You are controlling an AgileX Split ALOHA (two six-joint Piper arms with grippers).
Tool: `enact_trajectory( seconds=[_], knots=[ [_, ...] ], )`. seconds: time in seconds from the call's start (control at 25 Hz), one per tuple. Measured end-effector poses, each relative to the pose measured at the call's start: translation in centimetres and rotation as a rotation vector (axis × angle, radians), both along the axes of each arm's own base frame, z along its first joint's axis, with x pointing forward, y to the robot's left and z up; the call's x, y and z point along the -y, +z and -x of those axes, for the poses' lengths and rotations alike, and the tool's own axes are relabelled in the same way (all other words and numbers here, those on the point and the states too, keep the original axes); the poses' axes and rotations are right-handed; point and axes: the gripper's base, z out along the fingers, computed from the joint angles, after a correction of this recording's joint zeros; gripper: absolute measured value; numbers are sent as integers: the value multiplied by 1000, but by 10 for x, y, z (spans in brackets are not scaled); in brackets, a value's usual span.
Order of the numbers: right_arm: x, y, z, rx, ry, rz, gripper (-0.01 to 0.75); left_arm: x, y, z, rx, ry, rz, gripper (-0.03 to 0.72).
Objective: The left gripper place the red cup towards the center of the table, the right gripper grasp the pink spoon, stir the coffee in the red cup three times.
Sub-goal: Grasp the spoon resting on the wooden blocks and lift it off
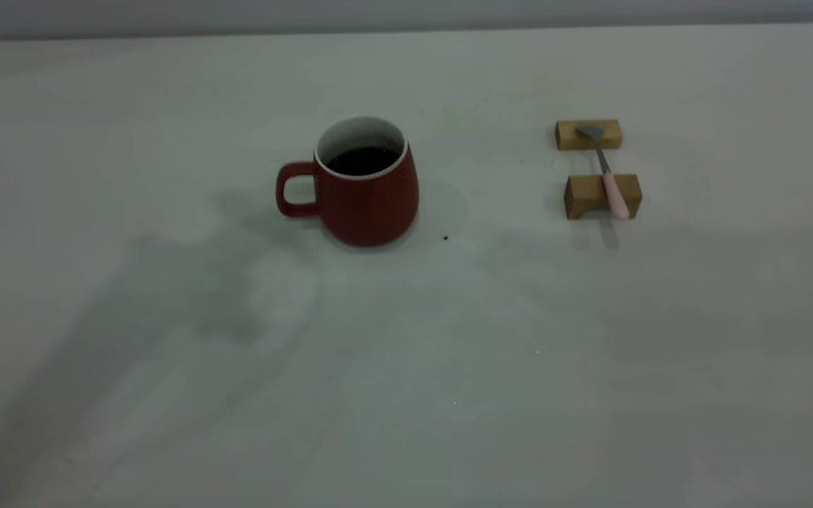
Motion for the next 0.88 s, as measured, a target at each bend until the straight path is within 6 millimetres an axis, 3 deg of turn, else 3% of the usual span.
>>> enact_trajectory(
  seconds=[0.2,0.36,0.52,0.68,0.88],
  knots=[
    [0,0,0,0,0,0,365,-28,34,49,111,128,22,262],
    [0,0,0,0,0,0,365,-66,41,117,183,203,52,247],
    [0,0,0,0,0,0,365,-110,15,191,251,351,86,247],
    [0,0,0,0,0,0,365,-131,-23,256,380,488,140,247],
    [0,0,0,0,0,0,365,-136,-67,298,507,589,193,247]
  ],
)
